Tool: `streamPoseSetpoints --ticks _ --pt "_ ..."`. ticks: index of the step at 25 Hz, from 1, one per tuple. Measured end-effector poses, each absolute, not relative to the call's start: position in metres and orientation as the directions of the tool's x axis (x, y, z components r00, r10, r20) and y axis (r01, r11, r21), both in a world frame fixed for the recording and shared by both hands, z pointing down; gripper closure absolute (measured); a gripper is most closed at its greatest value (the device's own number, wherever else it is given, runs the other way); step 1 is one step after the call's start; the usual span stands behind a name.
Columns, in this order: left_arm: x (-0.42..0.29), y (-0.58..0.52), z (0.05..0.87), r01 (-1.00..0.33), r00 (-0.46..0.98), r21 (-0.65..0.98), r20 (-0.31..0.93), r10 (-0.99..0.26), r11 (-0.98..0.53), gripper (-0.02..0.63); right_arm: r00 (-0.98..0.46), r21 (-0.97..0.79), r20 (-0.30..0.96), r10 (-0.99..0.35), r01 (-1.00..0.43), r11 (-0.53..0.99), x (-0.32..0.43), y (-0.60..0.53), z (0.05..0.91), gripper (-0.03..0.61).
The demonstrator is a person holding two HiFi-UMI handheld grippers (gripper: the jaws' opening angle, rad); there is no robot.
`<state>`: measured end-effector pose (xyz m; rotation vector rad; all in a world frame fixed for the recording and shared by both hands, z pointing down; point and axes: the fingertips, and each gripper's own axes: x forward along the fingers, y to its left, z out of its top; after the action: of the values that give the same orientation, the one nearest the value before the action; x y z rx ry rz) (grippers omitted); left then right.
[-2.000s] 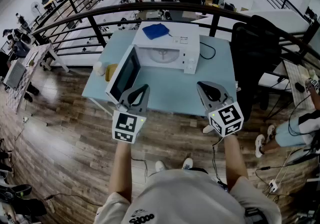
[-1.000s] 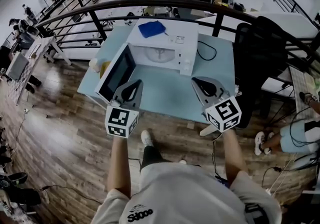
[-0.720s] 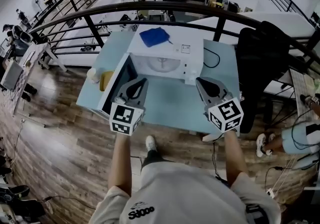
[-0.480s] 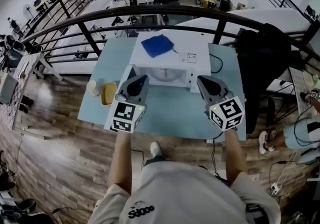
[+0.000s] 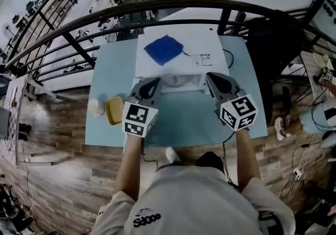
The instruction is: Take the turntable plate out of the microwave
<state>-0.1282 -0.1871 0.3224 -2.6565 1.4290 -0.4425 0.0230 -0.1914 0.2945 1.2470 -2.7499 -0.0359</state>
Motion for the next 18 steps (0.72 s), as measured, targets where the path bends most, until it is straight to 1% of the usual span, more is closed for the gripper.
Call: streamPoseSetpoints --ticks 4,7,13,18 --pt "-0.132 -0.205 0.340 -0.823 0.506 -0.162 0.228 -0.832 -0.544 0.600 -0.615 0.080 0.136 -0.777 -0.775 0.627 0.024 -0.202 0.315 0.572" --pt "-0.131 -0.212 0.355 -0.838 0.491 -0.127 0.246 -0.836 -0.530 0.600 -0.615 0.067 0.169 -0.770 -0.772 0.632 0.026 -0.212 0.332 0.572" --pt "-0.123 -0.222 0.400 -0.872 0.452 -0.048 0.305 -0.838 -0.488 0.600 -0.669 0.025 0.235 -0.705 -0.721 0.692 0.023 -0.230 0.369 0.572" --pt "-0.121 -0.230 0.435 -0.905 0.411 0.043 0.338 -0.847 -0.422 0.600 -0.700 0.040 0.283 -0.656 -0.675 0.737 0.018 -0.241 0.399 0.572"
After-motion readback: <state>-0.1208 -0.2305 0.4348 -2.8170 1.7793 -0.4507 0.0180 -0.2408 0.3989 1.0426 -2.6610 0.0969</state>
